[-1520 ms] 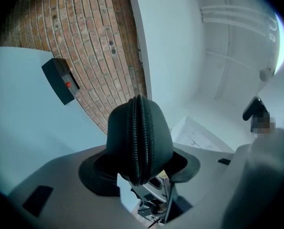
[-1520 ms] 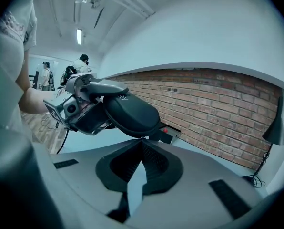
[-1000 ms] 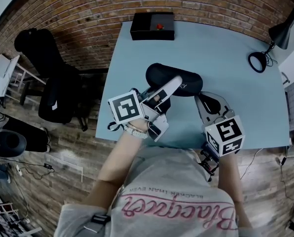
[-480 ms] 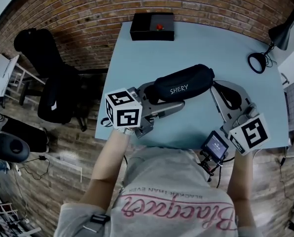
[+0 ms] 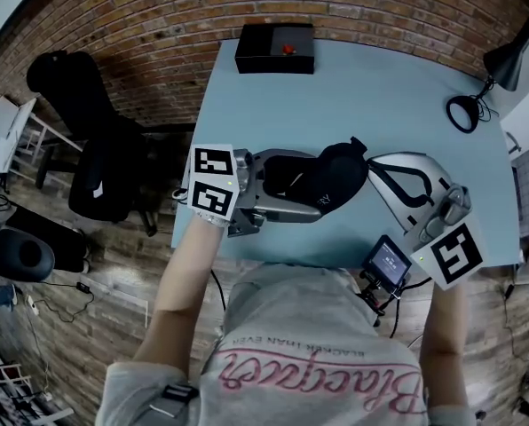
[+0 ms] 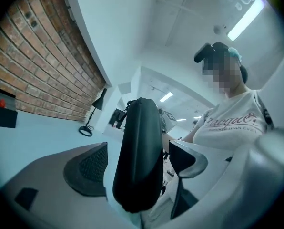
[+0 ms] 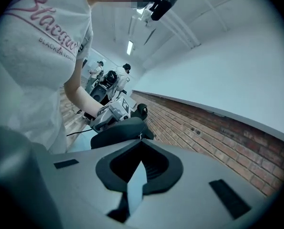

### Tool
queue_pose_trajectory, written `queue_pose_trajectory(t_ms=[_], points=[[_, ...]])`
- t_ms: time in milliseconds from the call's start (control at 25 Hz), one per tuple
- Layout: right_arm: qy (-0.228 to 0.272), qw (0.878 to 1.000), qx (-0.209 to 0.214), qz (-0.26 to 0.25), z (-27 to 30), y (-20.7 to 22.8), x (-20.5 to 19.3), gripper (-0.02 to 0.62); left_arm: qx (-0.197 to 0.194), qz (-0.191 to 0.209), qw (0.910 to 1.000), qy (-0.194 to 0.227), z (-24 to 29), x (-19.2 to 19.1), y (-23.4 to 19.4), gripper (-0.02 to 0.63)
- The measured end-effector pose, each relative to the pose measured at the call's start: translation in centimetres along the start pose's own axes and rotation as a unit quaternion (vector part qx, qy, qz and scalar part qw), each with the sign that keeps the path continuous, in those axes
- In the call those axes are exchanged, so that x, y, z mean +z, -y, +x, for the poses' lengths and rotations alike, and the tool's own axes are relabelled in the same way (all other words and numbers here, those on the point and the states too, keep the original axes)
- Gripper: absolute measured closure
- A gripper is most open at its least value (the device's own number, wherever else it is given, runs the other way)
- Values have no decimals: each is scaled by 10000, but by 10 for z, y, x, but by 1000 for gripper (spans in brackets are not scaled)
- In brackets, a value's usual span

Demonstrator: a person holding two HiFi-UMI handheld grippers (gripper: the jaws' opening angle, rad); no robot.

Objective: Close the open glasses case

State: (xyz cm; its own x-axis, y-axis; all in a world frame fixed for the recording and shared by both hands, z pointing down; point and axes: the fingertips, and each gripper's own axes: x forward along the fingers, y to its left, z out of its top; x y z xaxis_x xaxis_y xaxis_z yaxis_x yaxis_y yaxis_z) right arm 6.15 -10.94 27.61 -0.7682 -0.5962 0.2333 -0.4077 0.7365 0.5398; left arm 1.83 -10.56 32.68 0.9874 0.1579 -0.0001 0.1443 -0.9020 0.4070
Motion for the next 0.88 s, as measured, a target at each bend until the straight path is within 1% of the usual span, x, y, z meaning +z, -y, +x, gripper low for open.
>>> queue_pose_trajectory(t_ms=[80, 160, 240, 280, 320, 360, 440, 520, 680, 760, 880], points=[[-131, 9997, 95, -162, 5, -5, -2, 580, -186, 50, 9998, -106, 10, 3, 5, 212], [-216, 9992, 111, -323, 10, -7, -3, 580, -255, 102, 9994, -214, 20, 5, 7, 212], [-298, 9983, 81, -498, 13, -9, -5, 580, -70, 213, 9994, -281, 27, 6, 3, 216], [-362, 9974, 31, -629, 14, -9, -7, 580, 64, 297, 9990, -329, 29, 6, 1, 235], [-453, 9958, -41, -795, 14, -8, -9, 580, 181, 341, 9985, -378, 30, 6, -1, 273], [-545, 9936, -126, -979, 15, -6, -11, 580, 285, 306, 9984, -392, 30, 6, -2, 298], [-640, 9900, -278, -1222, 15, -2, -13, 580, 430, 55, 9986, -288, 31, 8, -4, 310], [-706, 9891, -326, -1254, 15, 0, -17, 580, 477, -255, 9984, -138, 31, 8, -5, 316], [-898, 9888, -134, -1189, 18, -8, -27, 580, 542, -696, 9961, -46, 29, -1, -10, 318], [-927, 9891, -92, -1138, 17, -9, -29, 580, 460, -835, 9954, -104, 30, -4, -8, 318], [-826, 9908, -256, -1039, 18, -7, -27, 580, 412, -815, 9953, -319, 29, -7, -7, 316]])
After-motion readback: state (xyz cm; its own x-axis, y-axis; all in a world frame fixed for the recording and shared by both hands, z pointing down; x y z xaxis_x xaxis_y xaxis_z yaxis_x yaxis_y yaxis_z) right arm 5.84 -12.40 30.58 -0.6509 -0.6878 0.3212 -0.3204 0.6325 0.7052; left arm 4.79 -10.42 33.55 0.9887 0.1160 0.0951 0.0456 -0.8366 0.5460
